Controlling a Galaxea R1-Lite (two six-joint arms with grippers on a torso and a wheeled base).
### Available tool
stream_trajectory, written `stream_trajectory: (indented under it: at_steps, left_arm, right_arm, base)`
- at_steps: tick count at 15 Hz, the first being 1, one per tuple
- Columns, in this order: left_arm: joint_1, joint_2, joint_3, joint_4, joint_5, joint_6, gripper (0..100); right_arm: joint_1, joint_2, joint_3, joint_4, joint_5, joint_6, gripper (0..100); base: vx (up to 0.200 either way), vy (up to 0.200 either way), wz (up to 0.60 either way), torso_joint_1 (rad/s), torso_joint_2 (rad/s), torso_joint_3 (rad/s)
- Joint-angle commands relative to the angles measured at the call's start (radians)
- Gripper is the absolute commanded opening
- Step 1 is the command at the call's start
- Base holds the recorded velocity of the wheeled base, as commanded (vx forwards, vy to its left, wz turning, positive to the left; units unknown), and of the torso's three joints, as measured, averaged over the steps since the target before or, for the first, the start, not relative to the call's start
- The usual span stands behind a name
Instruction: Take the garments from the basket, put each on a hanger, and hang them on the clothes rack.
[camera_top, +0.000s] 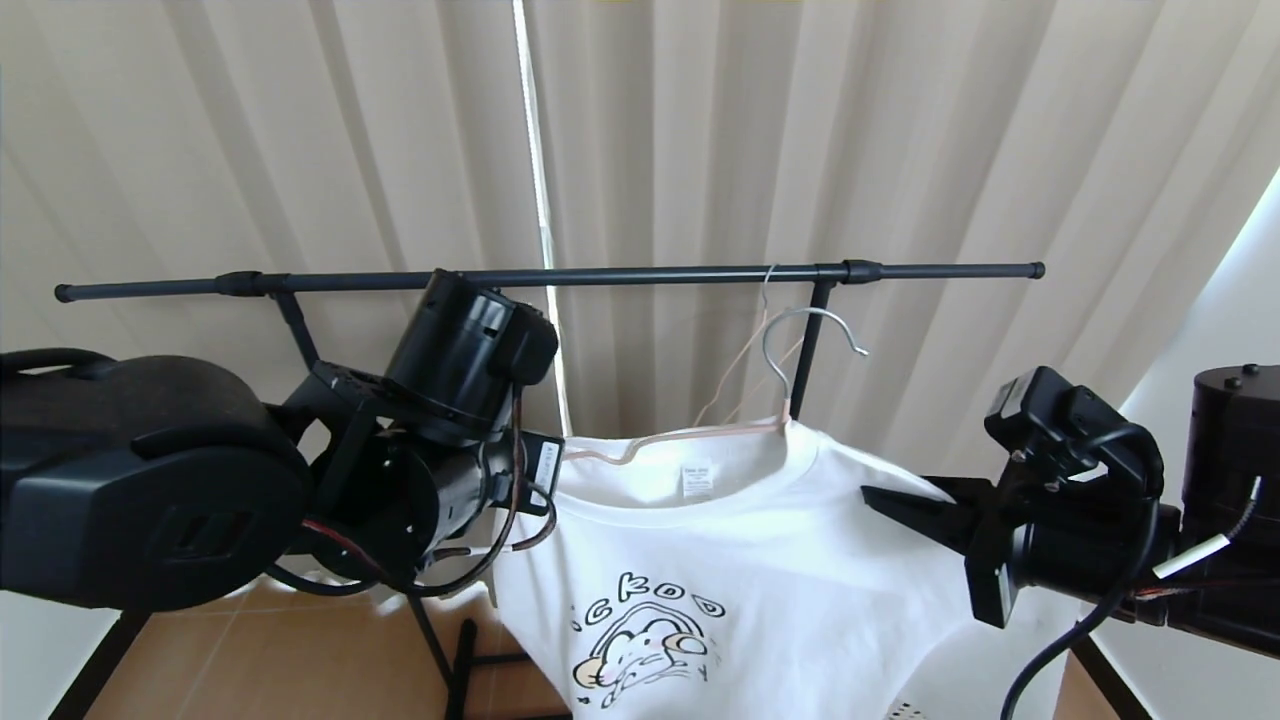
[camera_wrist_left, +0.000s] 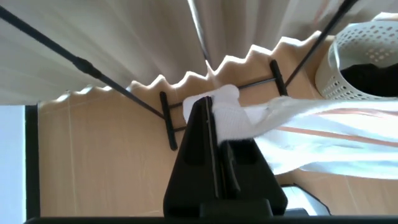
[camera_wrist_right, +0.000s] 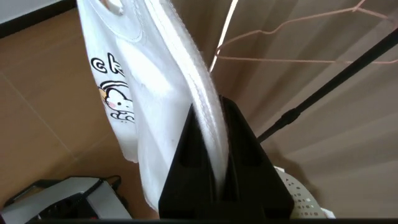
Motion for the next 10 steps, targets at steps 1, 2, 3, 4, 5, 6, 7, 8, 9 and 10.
stream_trajectory:
  at_steps: [1,2,3,4,5,6,7,8,9,10]
  left_arm:
    - [-0.034,-0.008,-0.045,0.024,0.000,0.000,0]
    - [-0.046,-0.008,-0.056,0.049,0.000,-0.002,0]
    - [-0.058,-0.008,-0.065,0.066,0.000,-0.002,0]
    - [-0.069,-0.011,-0.075,0.073,0.000,-0.002,0]
    - [-0.078,-0.012,-0.084,0.076,0.000,-0.002,0]
    - [-0.086,-0.012,-0.088,0.076,0.000,-0.002,0]
    - [-0.087,-0.014,-0.091,0.079,0.000,-0.002,0]
    - [-0.087,-0.014,-0.091,0.084,0.000,-0.003,0]
    - [-0.084,-0.014,-0.090,0.085,0.000,-0.019,0]
    - [-0.074,-0.014,-0.091,0.092,0.000,-0.034,0]
  right_arm:
    - [0.025,0.027,-0.017,-0.002,-0.005,0.016,0]
    - [0.034,0.041,-0.026,-0.002,-0.013,0.034,0]
    - [0.038,0.052,-0.033,-0.002,-0.044,0.045,0]
    - [0.054,0.064,-0.036,-0.003,-0.074,0.051,0]
    - [0.061,0.084,-0.044,-0.003,-0.101,0.056,0]
    - [0.064,0.099,-0.043,-0.008,-0.134,0.056,0]
    - [0.081,0.113,-0.038,-0.035,-0.163,0.054,0]
    - [0.089,0.125,-0.033,-0.052,-0.183,0.053,0]
    - [0.090,0.145,-0.012,-0.092,-0.266,0.047,0]
    - [0.090,0.147,-0.004,-0.106,-0.305,0.028,0]
  base:
    - [0.000,0.000,0.00,0.000,0.00,0.000]
    - [0.000,0.000,0.00,0.000,0.00,0.000]
    - [0.000,0.000,0.00,0.000,0.00,0.000]
    - [0.000,0.000,0.00,0.000,0.00,0.000]
    - [0.000,0.000,0.00,0.000,0.00,0.000]
    - [0.000,0.000,0.00,0.000,0.00,0.000]
    - [0.000,0.000,0.00,0.000,0.00,0.000]
    - [0.000,0.000,0.00,0.000,0.00,0.000]
    - [0.000,0.000,0.00,0.000,0.00,0.000]
    - [0.000,0.000,0.00,0.000,0.00,0.000]
